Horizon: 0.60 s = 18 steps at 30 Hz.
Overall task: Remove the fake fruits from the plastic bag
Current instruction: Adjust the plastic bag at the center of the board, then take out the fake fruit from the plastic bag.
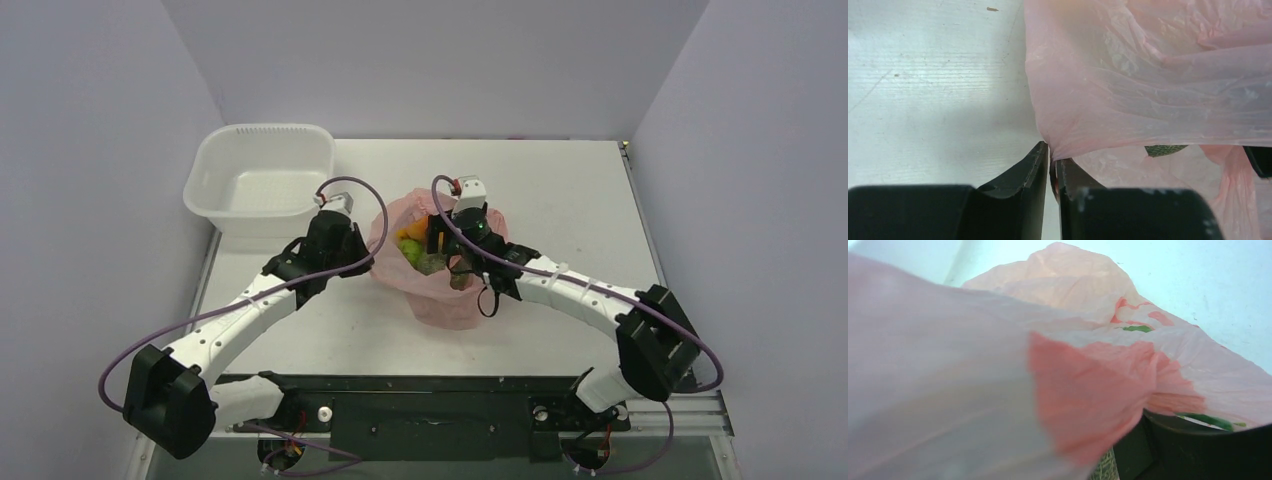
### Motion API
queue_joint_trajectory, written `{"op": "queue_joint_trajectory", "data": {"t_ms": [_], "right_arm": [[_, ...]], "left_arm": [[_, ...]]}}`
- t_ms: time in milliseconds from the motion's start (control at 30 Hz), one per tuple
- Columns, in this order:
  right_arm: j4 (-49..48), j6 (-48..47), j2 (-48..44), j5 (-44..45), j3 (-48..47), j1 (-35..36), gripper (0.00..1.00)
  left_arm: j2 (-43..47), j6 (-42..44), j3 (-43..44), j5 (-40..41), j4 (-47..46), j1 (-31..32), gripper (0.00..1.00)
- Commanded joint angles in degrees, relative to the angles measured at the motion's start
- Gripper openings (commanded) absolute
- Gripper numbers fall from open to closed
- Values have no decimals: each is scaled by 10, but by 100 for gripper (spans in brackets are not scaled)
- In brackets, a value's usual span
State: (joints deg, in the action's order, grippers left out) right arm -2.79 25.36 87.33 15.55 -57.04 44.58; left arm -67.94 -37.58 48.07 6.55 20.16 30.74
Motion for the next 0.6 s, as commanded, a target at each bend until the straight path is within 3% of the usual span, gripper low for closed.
{"op": "queue_joint_trajectory", "data": {"t_ms": [0,67,100,267,400,567], "right_arm": [[17,-23,-86,-66,12,12,67],[51,-21,-122,-71,12,24,68],[63,-19,-147,-71,12,31,68],[166,13,-228,-80,15,36,76],[226,62,-332,-20,45,34,79],[301,167,-404,80,92,32,82]], "left_arm": [[27,47,60,-48,24,-3,14],[43,49,78,-63,28,1,20],[55,51,85,-64,33,6,34],[110,39,123,-79,38,33,42],[122,32,145,-73,30,108,54],[49,75,201,107,31,237,65]]}}
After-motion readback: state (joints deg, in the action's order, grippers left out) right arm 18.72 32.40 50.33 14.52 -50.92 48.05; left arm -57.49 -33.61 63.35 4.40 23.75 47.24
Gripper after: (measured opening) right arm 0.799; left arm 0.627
